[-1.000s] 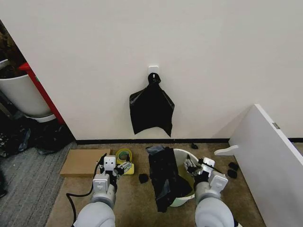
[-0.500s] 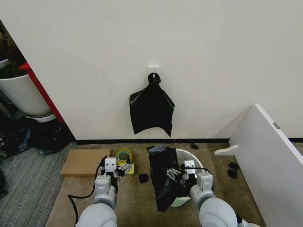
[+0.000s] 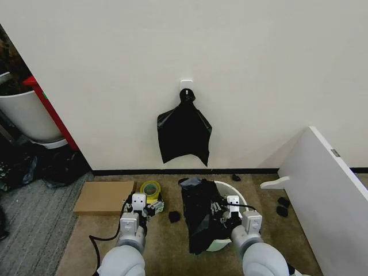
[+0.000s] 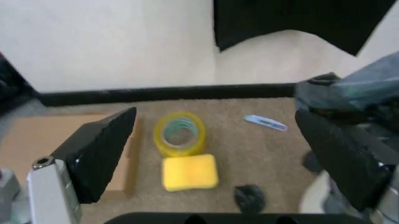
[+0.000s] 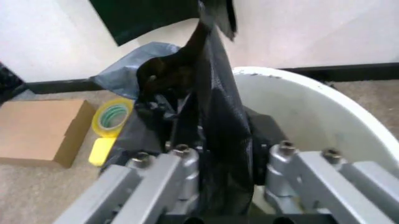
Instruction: Place the garbage bag over the trash bin.
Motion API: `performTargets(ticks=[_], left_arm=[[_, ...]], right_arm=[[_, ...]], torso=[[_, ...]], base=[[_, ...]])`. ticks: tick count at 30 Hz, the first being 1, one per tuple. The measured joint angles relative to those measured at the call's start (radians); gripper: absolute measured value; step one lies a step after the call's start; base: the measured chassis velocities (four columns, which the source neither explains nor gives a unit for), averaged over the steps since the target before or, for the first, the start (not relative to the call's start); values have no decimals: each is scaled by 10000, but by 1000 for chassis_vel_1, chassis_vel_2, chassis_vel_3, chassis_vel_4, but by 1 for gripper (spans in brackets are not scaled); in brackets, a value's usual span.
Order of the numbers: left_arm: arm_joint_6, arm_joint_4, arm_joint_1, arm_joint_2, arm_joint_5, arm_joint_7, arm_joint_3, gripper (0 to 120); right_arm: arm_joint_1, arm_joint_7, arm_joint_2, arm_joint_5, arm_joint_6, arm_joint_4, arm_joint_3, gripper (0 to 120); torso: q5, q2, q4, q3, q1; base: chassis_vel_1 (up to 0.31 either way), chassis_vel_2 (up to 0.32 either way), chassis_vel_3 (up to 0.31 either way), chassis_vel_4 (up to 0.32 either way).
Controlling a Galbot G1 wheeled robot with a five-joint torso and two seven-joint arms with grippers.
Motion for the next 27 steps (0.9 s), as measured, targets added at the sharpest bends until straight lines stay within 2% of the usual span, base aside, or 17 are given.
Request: performTargets(ticks=[3,4,7,11,18,21,27], left_arm=[[214,-61,-335,-52,-1574,96,102,100],[214,-61,-335,-52,-1574,96,102,100],[636,-4,-903,-252,-3396,282,368,100],[969,579,-1617,-693,-4616,472,735,100],[1207,1034,-2035,-1213,-5346,474,789,100],[1425,1105,-2169,-1352,-5561,373,740,100],[2111,1298,-2642,-1747,-6205,-287,779,100]], right_arm=[[-214,186,94,-186,109,60,80,4],[-214,186,94,-186,109,60,80,4],[-490,273,202,-332,216,175,114,0],[-703,459,375,-498,353,153,134,0],[-647,635,672,-297,647,-340,319,0],[-651,740,930,301,843,-511,373,0],[-786,991,1311,864,1002,-703,379,0]], torso=[[1,0,0,0,0],[1,0,0,0,0],[1,0,-1,0,0],[-1,0,-4,0,0],[1,0,-1,0,0],[1,0,-1,0,0],[2,0,-2,0,0]], base=[[0,0,0,0],[0,0,0,0],[0,0,0,0],[0,0,0,0],[0,0,0,0],[0,0,0,0],[0,0,0,0]])
